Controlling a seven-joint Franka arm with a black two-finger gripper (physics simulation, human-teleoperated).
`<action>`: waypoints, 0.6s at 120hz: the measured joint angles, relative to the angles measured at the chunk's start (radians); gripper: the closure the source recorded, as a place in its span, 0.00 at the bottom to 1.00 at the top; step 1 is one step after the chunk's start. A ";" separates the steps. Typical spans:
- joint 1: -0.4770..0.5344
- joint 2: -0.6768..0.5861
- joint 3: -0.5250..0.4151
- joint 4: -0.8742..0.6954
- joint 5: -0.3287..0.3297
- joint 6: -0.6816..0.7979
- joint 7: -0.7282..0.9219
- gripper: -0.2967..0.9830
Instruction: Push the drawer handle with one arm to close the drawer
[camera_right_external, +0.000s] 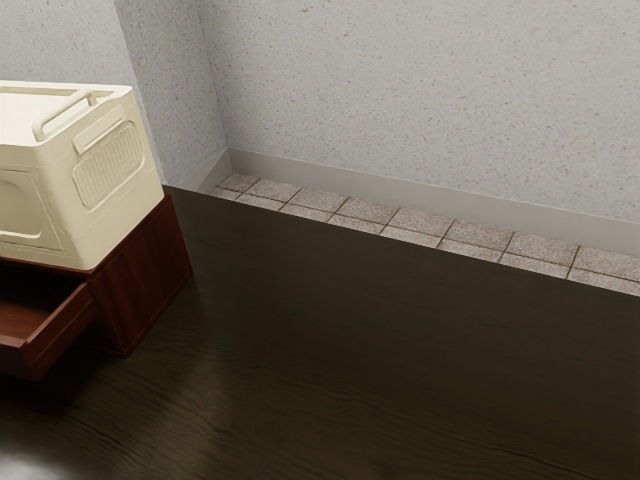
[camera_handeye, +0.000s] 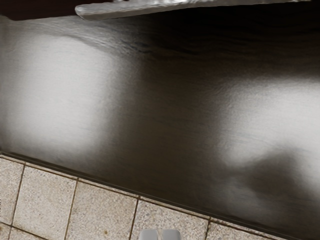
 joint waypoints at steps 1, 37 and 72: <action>-0.001 0.002 0.000 0.000 0.000 0.003 0.000 0.85; -0.029 0.045 -0.004 -0.001 -0.006 0.087 -0.017 0.85; -0.031 0.083 -0.042 -0.001 -0.018 0.114 -0.130 0.85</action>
